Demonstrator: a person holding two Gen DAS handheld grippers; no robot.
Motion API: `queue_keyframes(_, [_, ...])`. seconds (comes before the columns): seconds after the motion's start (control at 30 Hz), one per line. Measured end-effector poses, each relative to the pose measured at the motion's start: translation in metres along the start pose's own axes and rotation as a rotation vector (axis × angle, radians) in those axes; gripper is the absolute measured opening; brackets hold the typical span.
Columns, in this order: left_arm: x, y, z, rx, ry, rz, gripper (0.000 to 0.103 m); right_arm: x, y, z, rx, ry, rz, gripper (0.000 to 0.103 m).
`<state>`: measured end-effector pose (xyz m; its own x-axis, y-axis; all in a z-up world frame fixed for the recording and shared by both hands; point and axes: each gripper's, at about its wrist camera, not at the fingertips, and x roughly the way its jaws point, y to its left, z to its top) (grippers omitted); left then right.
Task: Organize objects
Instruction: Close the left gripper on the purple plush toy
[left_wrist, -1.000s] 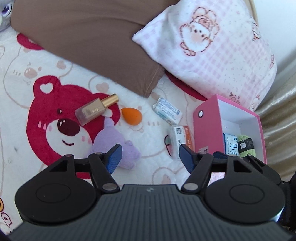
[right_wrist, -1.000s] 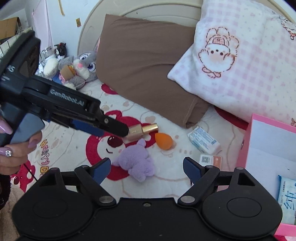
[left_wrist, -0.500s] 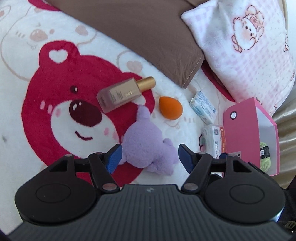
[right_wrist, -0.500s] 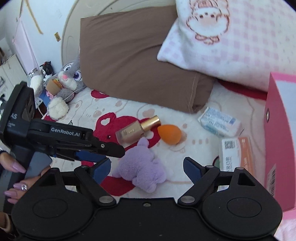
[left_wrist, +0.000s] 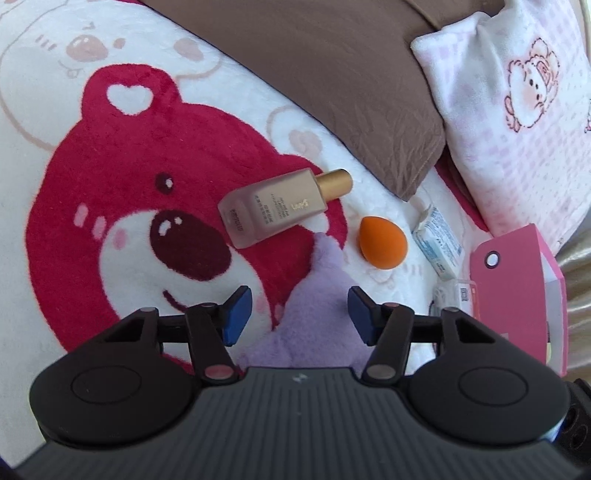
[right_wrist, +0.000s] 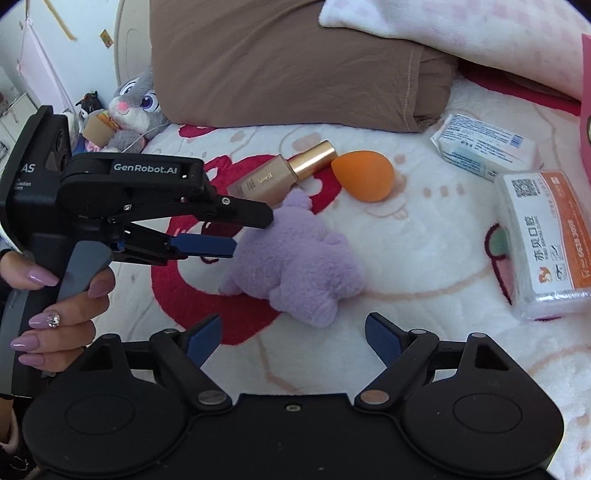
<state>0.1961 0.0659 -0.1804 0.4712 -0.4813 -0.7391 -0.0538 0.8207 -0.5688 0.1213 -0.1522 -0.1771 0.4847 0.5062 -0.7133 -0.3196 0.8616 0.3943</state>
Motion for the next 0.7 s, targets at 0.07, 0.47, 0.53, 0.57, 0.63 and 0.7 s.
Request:
queue_keyframes(0.07, [0.006,-0.003,-0.005,-0.021,0.028,-0.050,0.041,-0.001,0.006,0.002,-0.030,-0.013,-0.007,0.088])
queue_keyframes(0.47, [0.008,-0.021,-0.032,-0.062,0.141,-0.117,0.030,-0.020,0.010,-0.005,-0.087,-0.017,-0.156,0.090])
queue_keyframes(0.53, [0.011,-0.021,-0.036,-0.075,0.158,-0.119,0.030,-0.015,0.004,-0.006,-0.067,-0.007,-0.175,0.091])
queue_keyframes(0.57, [0.012,-0.021,-0.037,-0.076,0.158,-0.111,0.030,-0.012,0.000,-0.007,-0.054,-0.001,-0.175,0.091])
queue_keyframes(0.63, [0.011,-0.023,-0.039,-0.064,0.151,-0.100,0.030,-0.004,-0.004,-0.008,-0.024,0.012,-0.166,0.092])
queue_keyframes(0.7, [0.011,-0.025,-0.040,-0.049,0.143,-0.092,0.030,-0.001,-0.001,-0.010,-0.017,0.005,-0.176,0.094])
